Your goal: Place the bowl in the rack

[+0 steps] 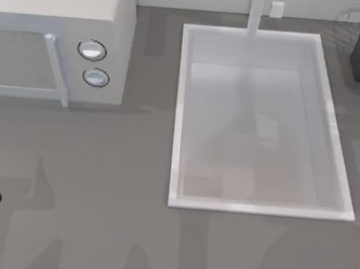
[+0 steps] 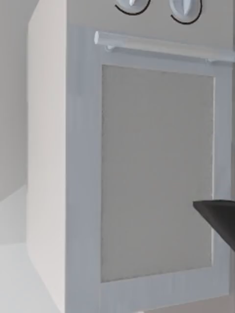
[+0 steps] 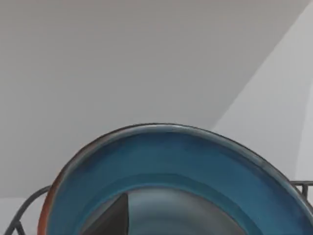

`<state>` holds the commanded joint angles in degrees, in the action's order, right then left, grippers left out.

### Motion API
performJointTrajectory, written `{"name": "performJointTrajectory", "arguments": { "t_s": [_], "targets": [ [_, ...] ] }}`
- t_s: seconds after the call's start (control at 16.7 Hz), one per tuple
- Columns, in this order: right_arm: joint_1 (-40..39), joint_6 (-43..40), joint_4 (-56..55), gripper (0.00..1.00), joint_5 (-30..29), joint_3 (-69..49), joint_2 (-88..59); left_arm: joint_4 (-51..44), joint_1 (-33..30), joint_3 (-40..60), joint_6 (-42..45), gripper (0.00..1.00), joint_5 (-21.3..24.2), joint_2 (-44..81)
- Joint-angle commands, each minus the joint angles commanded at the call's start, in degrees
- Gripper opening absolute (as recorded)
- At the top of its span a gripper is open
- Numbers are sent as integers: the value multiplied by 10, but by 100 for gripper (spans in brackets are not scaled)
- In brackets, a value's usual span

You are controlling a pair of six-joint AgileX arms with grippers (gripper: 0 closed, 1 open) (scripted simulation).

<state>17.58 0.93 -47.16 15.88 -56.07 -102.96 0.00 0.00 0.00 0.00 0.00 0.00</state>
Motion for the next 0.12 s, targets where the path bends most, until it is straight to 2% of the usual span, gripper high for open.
{"name": "performJointTrajectory", "arguments": {
  "t_s": [0.12],
  "targets": [
    [0,0,0,100,0,0,0,0,0,0,0,100,0,0]
  ]
}}
